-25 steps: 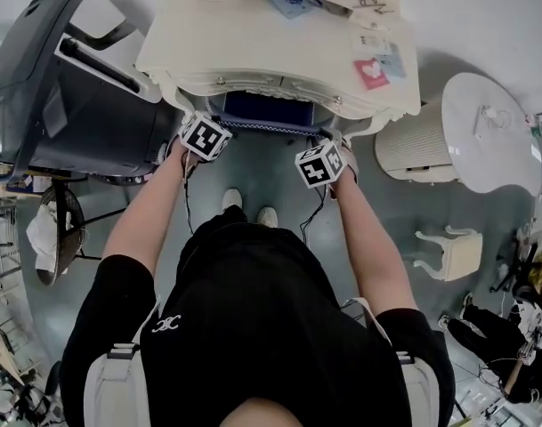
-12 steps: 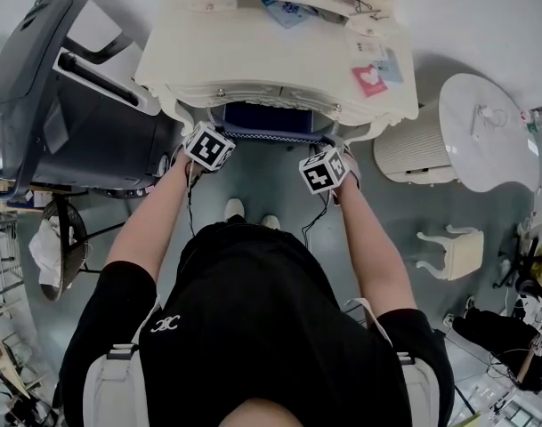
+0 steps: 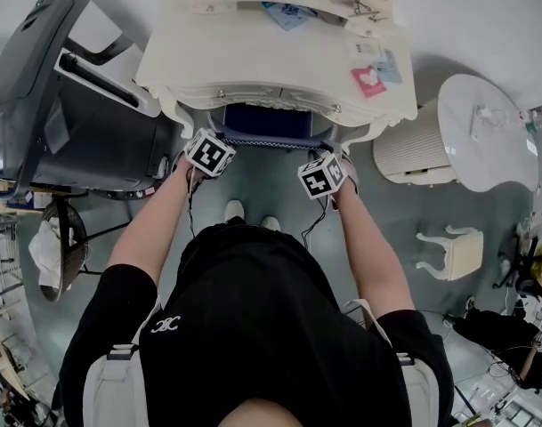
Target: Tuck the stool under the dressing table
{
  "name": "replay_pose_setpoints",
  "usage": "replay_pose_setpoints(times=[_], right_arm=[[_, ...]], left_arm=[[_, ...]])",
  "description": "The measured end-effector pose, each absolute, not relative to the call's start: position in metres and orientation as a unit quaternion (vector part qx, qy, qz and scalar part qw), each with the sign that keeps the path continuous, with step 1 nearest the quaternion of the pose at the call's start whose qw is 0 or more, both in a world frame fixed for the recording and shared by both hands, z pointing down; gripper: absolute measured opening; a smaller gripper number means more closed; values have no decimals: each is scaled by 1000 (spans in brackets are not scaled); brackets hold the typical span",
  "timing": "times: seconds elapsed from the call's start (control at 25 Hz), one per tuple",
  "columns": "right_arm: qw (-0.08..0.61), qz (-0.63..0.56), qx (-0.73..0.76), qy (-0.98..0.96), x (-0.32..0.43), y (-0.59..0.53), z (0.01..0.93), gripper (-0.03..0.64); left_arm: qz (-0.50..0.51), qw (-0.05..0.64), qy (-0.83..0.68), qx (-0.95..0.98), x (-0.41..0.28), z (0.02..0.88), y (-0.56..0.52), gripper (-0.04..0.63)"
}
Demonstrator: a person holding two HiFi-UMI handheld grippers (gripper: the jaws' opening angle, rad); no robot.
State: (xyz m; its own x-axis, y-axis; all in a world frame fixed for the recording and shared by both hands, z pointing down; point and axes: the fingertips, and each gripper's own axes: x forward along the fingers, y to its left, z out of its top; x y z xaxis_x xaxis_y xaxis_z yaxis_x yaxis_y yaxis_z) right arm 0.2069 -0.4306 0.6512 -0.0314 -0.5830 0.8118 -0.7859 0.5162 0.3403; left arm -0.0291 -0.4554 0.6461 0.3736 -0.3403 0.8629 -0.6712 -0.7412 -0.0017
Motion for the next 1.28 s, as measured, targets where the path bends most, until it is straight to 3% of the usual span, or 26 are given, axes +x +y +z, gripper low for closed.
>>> replay_pose_setpoints(times=[0.32, 0.48, 0.56, 0.6, 0.68, 0.88, 1.28], right_arm=[[510, 87, 466, -718, 204, -426, 652, 127], [482, 95, 481, -727, 208, -412, 641, 127], [434, 112, 496, -744, 214, -406, 624, 119], [402, 119, 507, -753, 217, -404, 613, 72], [332, 130, 528, -771, 224, -405, 588, 19], [204, 106, 570, -789, 223, -419, 515, 9], [32, 77, 623, -778, 196, -444, 377, 9]], left_arm=[[471, 160, -339, 798, -35, 642, -451, 155], [454, 164, -376, 791, -55, 630, -443, 153], [423, 172, -401, 794, -70, 614, -443, 149], [402, 178, -416, 796, -79, 603, -443, 124], [357, 191, -447, 798, -94, 577, -446, 6], [248, 208, -492, 808, -104, 514, -457, 6], [157, 107, -507, 841, -36, 399, -464, 6]])
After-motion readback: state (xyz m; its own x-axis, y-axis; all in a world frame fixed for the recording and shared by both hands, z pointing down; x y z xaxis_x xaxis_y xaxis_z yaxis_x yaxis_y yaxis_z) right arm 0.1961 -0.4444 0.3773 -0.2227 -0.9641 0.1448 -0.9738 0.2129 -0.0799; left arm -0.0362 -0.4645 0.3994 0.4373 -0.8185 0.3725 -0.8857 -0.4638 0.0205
